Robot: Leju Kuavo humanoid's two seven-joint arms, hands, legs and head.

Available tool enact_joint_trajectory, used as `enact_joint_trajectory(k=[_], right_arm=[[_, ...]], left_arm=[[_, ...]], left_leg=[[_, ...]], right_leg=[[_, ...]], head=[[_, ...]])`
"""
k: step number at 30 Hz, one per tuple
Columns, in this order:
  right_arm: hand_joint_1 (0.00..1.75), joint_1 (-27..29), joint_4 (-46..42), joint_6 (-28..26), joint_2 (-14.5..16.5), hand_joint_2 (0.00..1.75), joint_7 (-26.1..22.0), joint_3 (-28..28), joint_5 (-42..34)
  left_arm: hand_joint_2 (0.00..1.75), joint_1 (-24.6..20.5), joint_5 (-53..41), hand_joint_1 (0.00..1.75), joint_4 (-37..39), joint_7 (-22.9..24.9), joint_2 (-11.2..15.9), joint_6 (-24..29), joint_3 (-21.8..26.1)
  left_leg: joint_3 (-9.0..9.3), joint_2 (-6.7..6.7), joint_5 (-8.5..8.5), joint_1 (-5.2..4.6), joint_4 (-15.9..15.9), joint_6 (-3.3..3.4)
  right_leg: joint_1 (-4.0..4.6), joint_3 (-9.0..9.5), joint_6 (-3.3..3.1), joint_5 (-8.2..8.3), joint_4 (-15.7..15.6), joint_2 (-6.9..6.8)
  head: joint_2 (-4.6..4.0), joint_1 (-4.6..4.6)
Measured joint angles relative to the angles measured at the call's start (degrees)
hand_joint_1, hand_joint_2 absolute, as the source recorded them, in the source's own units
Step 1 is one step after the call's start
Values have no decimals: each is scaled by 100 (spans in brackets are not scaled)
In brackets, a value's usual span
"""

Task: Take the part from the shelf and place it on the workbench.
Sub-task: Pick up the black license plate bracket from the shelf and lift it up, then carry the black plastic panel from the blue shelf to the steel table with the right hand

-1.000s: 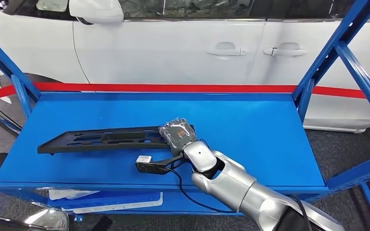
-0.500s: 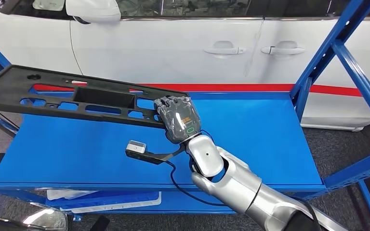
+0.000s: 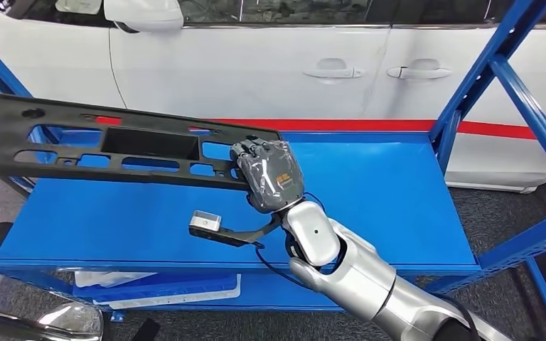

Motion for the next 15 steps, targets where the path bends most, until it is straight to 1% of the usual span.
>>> enact_joint_trajectory(k=[1,2,3,4,5,6,7,8,9,10,11,12,13,14,15], right_arm=[[175,3,-29,-20,0,175,1,-6,20],[175,6,-51,-36,0,175,2,-14,43],[175,8,-74,-48,1,175,3,-20,64],[175,10,-100,-63,2,175,4,-26,82],[175,12,-127,-81,3,175,4,-30,95],[175,17,-155,-106,4,175,0,-33,100],[175,27,-180,-141,5,175,-8,-34,101],[175,42,-204,-180,5,175,-19,-35,101],[175,59,-229,-222,5,175,-32,-37,107],[175,73,-255,-256,5,175,-45,-38,117],[175,82,-280,-277,6,175,-58,-40,129],[175,87,-304,-287,9,175,-73,-44,139],[175,88,-325,-289,11,175,-89,-49,145],[175,88,-342,-287,14,175,-102,-54,146],[175,88,-357,-283,17,175,-117,-57,145]], left_arm=[[175,2,13,0,0,23,-1,16,1],[175,5,20,0,0,44,-1,25,2],[175,7,26,0,1,60,-2,29,3],[175,8,30,0,1,75,-3,30,4],[175,6,30,0,2,92,-3,32,4],[175,3,29,0,2,107,-3,36,4],[175,1,28,0,2,122,0,38,4],[175,0,28,0,2,134,3,41,5],[175,1,29,0,2,139,5,43,5],[175,-1,30,0,2,142,6,44,6],[175,-6,30,0,2,141,7,45,6],[175,-20,30,0,2,141,7,47,6],[175,-34,29,0,2,140,7,50,6],[175,-47,28,0,2,140,7,53,6],[175,-53,28,0,2,142,7,55,6]], left_leg=[[-11,-3,26,5,-9,-37],[-27,-2,16,16,-1,-74],[-60,-1,-62,27,57,-107],[-125,0,-224,36,216,-136],[-218,2,-456,45,479,-163],[-325,3,-704,48,820,-187],[-412,3,-907,51,1159,-206],[-438,3,-1021,52,1383,-218],[-370,3,-1035,52,1422,-223],[-192,3,-959,52,1242,-219],[80,3,-835,52,888,-206],[346,2,-748,44,483,-185],[544,-4,-670,31,161,-150],[651,-10,-626,16,-31,-111],[655,-16,-609,-3,-91,-70]], right_leg=[[1,-22,-32,35,-8,0],[-6,-29,-69,72,-22,-8],[-15,-39,-106,113,-41,-18],[-27,-59,-145,161,-60,-30],[-32,-89,-173,204,-66,-41],[-28,-136,-192,242,-67,-44],[-24,-187,-203,280,-64,-47],[-20,-242,-202,318,-60,-49],[-17,-298,-198,356,-55,-49],[-17,-353,-190,396,-48,-49],[-17,-404,-178,436,-41,-49],[-11,-447,-156,475,-35,-48],[-3,-479,-128,511,-29,-49],[2,-501,-96,551,-31,-50],[6,-513,-61,590,-41,-53]], head=[[0,1],[0,1],[0,-2],[0,-11],[0,-22],[0,-31],[0,-37],[0,-36],[0,-38],[0,-38],[0,-38],[0,-40],[0,-33],[0,-28],[0,-21]])
